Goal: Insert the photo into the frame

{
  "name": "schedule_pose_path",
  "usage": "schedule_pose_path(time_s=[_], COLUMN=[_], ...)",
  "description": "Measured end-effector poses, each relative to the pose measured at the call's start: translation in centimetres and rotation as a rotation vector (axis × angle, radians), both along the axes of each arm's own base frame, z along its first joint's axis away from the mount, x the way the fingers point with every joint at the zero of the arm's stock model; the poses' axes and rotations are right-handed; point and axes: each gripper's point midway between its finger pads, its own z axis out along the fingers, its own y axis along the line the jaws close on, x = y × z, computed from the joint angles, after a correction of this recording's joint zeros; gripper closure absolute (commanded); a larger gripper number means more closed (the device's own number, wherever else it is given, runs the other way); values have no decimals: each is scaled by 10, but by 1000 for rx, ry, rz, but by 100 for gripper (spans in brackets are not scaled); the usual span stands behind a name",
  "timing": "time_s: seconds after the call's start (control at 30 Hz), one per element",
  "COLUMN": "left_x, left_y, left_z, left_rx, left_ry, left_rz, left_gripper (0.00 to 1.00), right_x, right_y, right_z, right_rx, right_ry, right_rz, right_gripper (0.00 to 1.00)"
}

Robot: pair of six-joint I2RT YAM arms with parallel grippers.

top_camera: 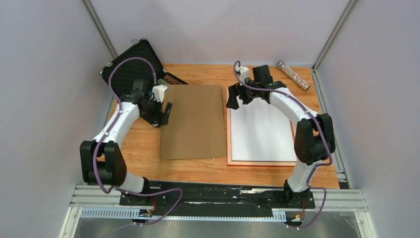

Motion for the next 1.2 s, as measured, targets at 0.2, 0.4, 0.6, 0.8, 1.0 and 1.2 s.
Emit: schedule_pose_path(time_s=[0.2,0.4,0.6,0.8,1.0,1.2], left_x=[-16,-26,-28,-33,-35,-36], left_y=[2,1,9,8,4,-2], left_z=[-17,-32,-53,-61,-62,-66], left_rx=[-83,-166,-244,-321,-358,-392], left_ry=[99,175,243,278,282,292], left_rz=[10,-7,3,-9,-32,-63], left_gripper=[0,0,0,0,0,0], right_x=[-15,-26,-25,-13,-9,-8], right_y=[63,90,90,89,90,89], right_z=[-8,-53,-80,-75,-73,-81], right_rx=[13,-31,-68,-80,-90,-109], right_ry=[-9,77,140,109,97,101], right_rz=[125,136,83,36,12,1], right_gripper=[0,0,0,0,0,0])
